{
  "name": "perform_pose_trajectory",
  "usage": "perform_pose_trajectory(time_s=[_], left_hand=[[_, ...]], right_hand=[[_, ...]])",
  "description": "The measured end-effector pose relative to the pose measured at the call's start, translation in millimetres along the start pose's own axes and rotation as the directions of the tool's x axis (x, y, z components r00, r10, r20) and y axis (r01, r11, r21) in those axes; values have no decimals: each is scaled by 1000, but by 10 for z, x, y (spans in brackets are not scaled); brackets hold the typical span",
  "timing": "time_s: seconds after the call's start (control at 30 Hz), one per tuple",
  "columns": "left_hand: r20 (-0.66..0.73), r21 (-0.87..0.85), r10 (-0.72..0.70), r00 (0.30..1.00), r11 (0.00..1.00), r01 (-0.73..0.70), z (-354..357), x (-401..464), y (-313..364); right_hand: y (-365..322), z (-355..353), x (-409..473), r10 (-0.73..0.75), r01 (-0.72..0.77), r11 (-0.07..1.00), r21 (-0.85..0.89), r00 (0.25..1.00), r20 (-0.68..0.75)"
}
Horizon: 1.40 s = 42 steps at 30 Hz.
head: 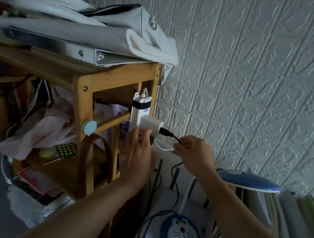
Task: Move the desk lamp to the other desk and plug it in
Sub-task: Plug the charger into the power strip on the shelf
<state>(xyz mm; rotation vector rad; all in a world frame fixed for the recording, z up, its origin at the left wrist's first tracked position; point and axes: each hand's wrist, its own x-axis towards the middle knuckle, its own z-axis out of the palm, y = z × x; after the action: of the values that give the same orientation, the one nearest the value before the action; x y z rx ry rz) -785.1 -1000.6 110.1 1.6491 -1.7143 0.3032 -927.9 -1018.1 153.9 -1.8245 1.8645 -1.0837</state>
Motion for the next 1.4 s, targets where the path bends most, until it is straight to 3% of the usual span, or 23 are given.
perform_pose_trajectory(time_s=[0.07,0.2,0.63,0.97,1.4], left_hand=[[4,-48,-14,1000,999,14,14,-1,2],[-21,81,-15,1000,997,17,2,94,25],[-146,161,40,988,987,-17,26,294,67],[-92,131,65,994,990,-53,-82,176,38],[70,52,83,994,995,-87,-121,-285,-19]], right_hand=[[-29,41,3,12,-9,996,90,999,-33],[-94,109,75,3,13,979,203,997,-80],[-143,177,164,-2,24,989,149,990,-144],[-150,159,108,-20,35,992,120,992,-126],[45,189,-513,102,-101,994,40,995,-19]])
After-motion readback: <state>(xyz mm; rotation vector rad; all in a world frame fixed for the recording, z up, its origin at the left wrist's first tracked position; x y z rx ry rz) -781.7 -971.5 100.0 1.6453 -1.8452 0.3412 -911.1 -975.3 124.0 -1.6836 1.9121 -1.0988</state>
